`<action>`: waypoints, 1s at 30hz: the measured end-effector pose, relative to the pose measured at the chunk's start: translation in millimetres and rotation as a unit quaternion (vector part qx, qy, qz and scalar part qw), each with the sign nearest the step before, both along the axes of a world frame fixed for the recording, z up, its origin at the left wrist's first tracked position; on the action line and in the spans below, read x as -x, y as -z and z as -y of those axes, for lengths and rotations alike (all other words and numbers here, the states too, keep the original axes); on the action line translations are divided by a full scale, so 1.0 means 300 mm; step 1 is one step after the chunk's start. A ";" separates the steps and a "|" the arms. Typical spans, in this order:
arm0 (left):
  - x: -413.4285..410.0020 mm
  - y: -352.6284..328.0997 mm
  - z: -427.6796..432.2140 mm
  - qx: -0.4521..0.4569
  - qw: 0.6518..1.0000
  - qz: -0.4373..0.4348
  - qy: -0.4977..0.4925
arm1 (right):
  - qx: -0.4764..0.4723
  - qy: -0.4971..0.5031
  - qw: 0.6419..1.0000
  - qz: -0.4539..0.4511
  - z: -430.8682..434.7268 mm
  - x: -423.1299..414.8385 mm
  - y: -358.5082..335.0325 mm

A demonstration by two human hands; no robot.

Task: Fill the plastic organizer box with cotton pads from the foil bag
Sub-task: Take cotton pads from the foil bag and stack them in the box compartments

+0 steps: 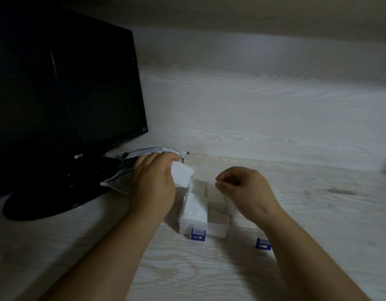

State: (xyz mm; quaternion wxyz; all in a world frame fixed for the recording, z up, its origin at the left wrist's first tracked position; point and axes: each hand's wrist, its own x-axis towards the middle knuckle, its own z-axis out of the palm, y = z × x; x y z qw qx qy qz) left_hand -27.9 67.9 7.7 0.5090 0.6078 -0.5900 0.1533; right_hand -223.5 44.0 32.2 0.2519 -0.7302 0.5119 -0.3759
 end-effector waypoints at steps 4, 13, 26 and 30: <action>0.027 -0.003 0.000 -0.055 0.981 -0.097 0.158 | 0.003 -0.036 0.997 0.071 -0.011 -0.007 -0.005; 0.085 -0.007 -0.003 -0.121 0.933 -0.214 0.261 | -0.039 -0.088 0.994 0.058 -0.012 -0.006 -0.008; 0.094 -0.013 0.005 -0.151 0.905 -0.308 0.252 | -0.086 -0.059 0.986 0.134 -0.005 0.013 -0.028; 0.090 -0.016 0.004 -0.138 0.899 -0.326 0.258 | -0.083 -0.037 0.984 0.150 0.001 0.013 -0.023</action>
